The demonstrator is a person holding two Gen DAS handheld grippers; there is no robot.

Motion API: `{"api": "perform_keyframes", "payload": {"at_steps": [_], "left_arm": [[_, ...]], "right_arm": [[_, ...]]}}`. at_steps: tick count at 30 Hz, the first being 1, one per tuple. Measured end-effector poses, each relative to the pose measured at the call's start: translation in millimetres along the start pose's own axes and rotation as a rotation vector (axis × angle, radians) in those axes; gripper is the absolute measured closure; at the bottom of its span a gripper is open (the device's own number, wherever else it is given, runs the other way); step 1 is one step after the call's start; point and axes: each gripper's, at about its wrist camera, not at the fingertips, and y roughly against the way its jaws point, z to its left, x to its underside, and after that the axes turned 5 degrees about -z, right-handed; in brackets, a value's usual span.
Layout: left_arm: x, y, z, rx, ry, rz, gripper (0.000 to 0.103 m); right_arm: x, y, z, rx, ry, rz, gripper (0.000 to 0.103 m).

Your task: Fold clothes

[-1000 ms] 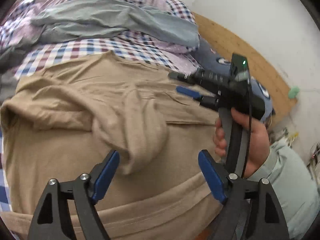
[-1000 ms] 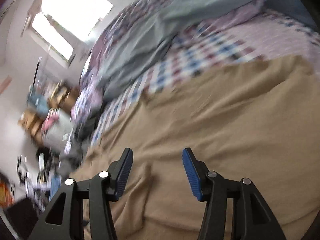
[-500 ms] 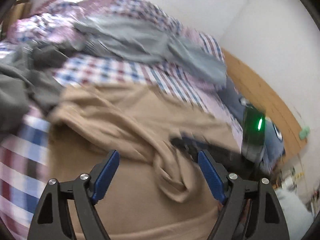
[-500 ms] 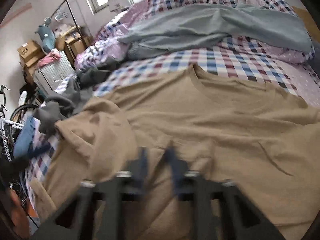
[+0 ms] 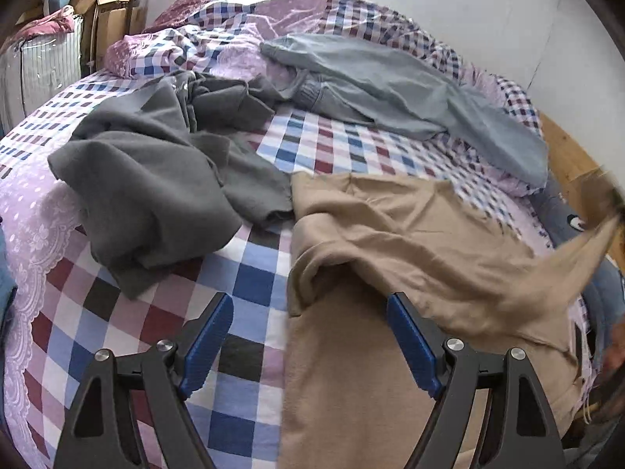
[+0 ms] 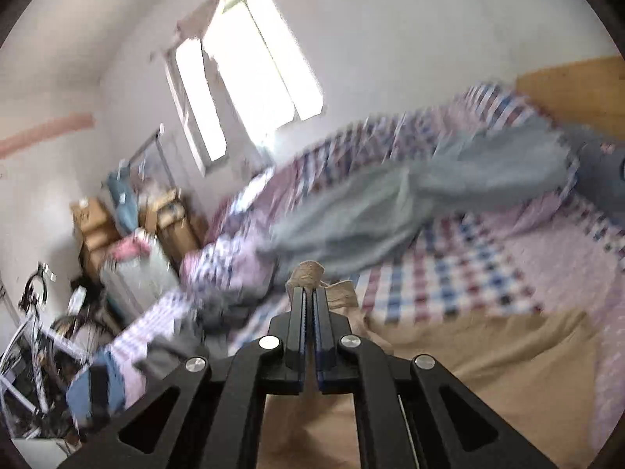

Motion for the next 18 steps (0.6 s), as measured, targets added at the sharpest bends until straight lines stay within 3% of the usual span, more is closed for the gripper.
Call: {"api": "perform_keyframes", "payload": {"at_steps": [3,5,8,11,12,13,15,18], "left_arm": [[4,-7,-3,-0.028,-0.025,0.026,0.019],[6,-12,-4,-0.03,-0.03,0.047,0.019],[8,-15,-7,-0.044,-0.05,0.055,0.019],[9,-15,-8,-0.05,-0.061,0.053,0.019],[9,-15,-8,-0.048,-0.054,0.051,0.019],[8,-15,-8,-0.046,-0.046,0.05,0.019],[8,-15,-8,-0.043,-0.032,0.046,0.019],[7,-15,-9,-0.036,-0.016,0.041,0.019]], "right_arm": [[1,23,-40,0.045,-0.067,-0.02,0.099],[17,27,-74,0.086,-0.131,0.05,0.098],[46,31,-125,0.196,-0.24,0.255,0.098],[44,55,-143,0.245,-0.24,0.277,0.097],[43,61,-146,0.254,-0.236,0.271,0.09],[44,64,-149,0.259,-0.246,0.267,0.073],[44,69,-156,0.269,-0.262,0.262,0.056],[40,67,-154,0.267,-0.215,0.28,0.056]]}}
